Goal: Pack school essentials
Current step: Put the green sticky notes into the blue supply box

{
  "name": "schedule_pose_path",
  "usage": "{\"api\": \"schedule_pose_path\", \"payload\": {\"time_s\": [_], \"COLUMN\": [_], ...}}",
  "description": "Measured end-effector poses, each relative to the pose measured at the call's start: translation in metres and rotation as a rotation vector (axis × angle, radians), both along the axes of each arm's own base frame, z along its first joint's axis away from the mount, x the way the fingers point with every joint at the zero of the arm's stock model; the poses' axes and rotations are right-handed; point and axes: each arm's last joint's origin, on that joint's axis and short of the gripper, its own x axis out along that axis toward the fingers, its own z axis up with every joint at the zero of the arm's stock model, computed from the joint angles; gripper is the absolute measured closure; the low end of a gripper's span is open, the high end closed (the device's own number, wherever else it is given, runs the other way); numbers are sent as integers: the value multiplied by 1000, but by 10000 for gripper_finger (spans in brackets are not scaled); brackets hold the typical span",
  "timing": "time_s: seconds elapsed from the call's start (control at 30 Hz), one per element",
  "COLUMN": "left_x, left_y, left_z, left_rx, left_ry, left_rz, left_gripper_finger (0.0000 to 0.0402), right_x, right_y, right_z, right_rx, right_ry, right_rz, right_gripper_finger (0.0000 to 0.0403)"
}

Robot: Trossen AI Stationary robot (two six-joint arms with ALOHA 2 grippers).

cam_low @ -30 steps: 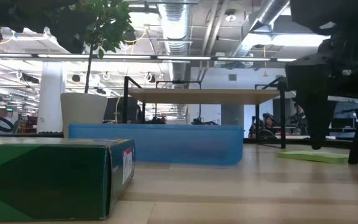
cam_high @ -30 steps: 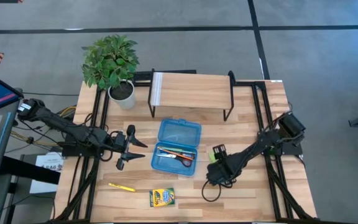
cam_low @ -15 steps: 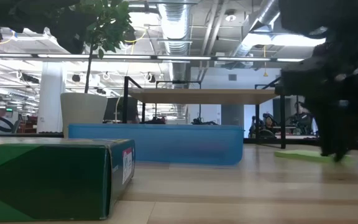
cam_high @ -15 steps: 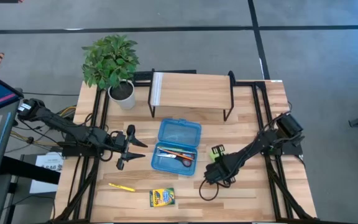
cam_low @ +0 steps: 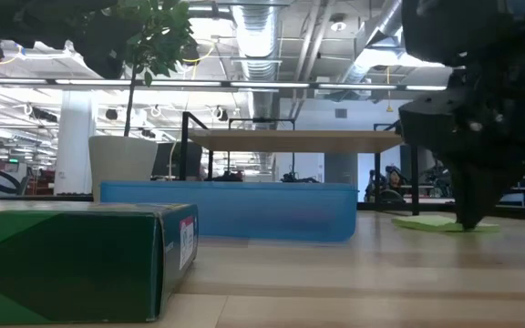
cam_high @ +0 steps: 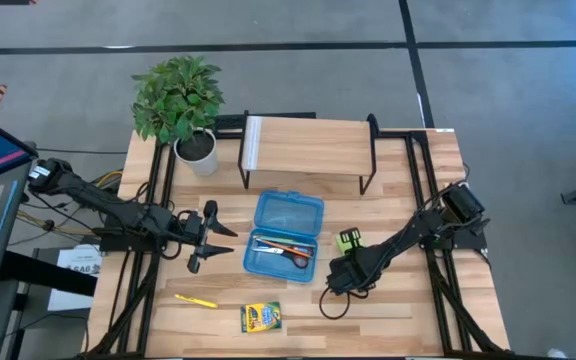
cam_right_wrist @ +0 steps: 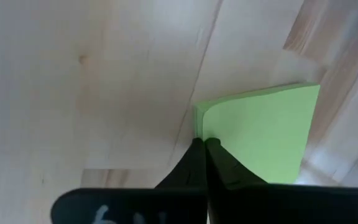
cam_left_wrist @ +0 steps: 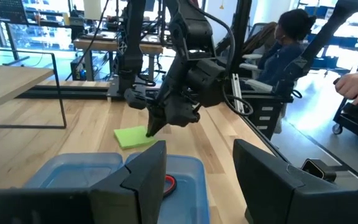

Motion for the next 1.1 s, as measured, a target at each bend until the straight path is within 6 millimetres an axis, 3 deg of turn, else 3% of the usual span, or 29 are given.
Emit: {"api": "schedule_pose_path", "payload": {"time_s": [0.5, 0.8, 0.93, 1.1], "left_x": [0, 0, 0, 0], "left_y": [0, 0, 0, 0], "left_z": [0, 0, 0, 0], "left_rx": [0, 0, 0, -1], "left_ry": [-1, -1, -1, -3], "left_rz": [2, 2, 2, 12], "left_gripper_finger": [228, 228, 228, 228], "right_x": [19, 24, 34, 59], "right_y": [7, 8, 13, 18], "right_z": [41, 75, 95, 117], "right_rx": [-83, -175, -172, -58], "right_ry": [-80, -89, -170, -380], "right_rz": [-30, -43, -33, -64], "right_gripper_finger": [402, 402, 403, 403]}}
